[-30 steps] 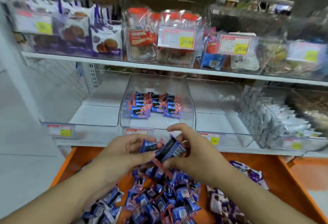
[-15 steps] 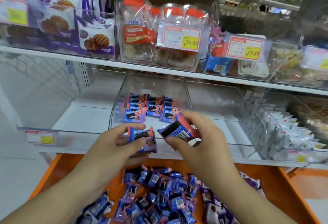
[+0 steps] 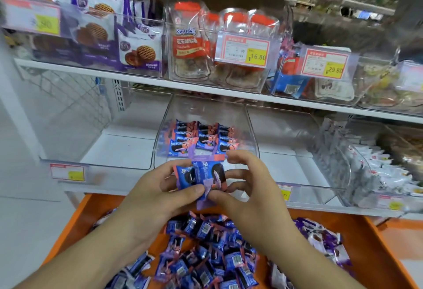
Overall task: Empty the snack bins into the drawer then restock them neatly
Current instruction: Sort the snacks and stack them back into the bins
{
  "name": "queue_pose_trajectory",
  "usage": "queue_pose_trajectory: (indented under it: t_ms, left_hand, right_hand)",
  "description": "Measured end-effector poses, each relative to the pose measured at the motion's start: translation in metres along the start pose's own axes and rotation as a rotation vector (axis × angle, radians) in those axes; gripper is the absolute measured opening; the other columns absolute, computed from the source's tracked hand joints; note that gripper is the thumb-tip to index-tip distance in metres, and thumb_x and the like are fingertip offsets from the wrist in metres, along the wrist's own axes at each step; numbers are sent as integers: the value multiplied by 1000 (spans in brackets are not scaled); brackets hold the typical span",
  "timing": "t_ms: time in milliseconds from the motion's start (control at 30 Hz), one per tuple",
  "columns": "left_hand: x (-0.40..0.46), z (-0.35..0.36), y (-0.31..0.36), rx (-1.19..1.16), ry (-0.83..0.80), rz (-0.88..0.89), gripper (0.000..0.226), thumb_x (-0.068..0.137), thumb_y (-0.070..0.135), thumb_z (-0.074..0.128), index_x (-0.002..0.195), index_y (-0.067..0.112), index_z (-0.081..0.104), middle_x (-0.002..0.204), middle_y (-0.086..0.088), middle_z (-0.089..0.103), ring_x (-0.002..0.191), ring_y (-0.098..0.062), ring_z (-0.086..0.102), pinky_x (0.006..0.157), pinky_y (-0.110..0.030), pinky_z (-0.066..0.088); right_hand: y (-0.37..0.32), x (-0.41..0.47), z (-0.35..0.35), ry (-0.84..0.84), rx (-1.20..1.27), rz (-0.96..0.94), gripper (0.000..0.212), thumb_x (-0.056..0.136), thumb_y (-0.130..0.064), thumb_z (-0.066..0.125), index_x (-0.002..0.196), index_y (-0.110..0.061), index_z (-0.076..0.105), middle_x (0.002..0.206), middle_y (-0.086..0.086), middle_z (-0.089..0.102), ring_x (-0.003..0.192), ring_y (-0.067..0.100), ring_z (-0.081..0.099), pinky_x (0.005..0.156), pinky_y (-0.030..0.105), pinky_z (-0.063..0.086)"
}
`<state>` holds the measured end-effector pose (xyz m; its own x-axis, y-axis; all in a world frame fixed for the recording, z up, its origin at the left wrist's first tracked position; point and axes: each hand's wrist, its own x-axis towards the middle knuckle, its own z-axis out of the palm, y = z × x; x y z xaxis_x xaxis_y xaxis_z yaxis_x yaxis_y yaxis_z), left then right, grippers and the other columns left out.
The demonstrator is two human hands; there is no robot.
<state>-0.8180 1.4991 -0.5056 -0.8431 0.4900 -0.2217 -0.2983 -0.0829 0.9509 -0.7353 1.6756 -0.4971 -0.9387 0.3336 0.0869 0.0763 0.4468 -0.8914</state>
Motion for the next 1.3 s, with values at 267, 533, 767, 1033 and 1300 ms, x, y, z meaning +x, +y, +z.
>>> queue_pose_trajectory:
  t_ms: [267,533,767,1033,1300]
  left_hand:
    - [-4,-2,4,-31,-12,20,39,93,-8,64,125,14,67,111,-16,77,104,-35,75,100,-50,54]
    - [3,-4,4,7,10,55,22,93,9,71,114,15,75,112,-8,78,105,-24,76,89,-35,62]
    - [44,-10,11,720,98,324,24,86,32,83,104,43,72,86,25,69,80,0,64,71,-17,50]
    - [185,18,12,1011,172,348,24,78,26,88,89,31,68,80,14,74,71,-6,67,62,-15,46]
    - [250,24,-21,1271,327,337,25,77,35,87,97,35,73,93,9,70,87,-19,63,70,-27,40]
  right_hand:
    - [-3,2,-6,-82,179,51,26,92,-6,77,106,-27,73,104,-5,80,97,17,76,90,41,60]
    - [5,16,-27,7,347,173,12,97,-2,65,103,-10,70,81,14,75,75,36,72,62,40,51]
    - [23,59,-55,117,-51,41,16,94,-9,68,98,-24,67,72,1,76,61,11,67,65,36,49]
    - [49,106,-70,214,-264,-46,15,90,-20,75,96,-30,66,76,-9,72,61,9,62,49,19,43]
    - [60,108,-74,166,-89,-46,11,95,-22,73,101,-29,66,83,-4,76,66,12,68,54,26,50]
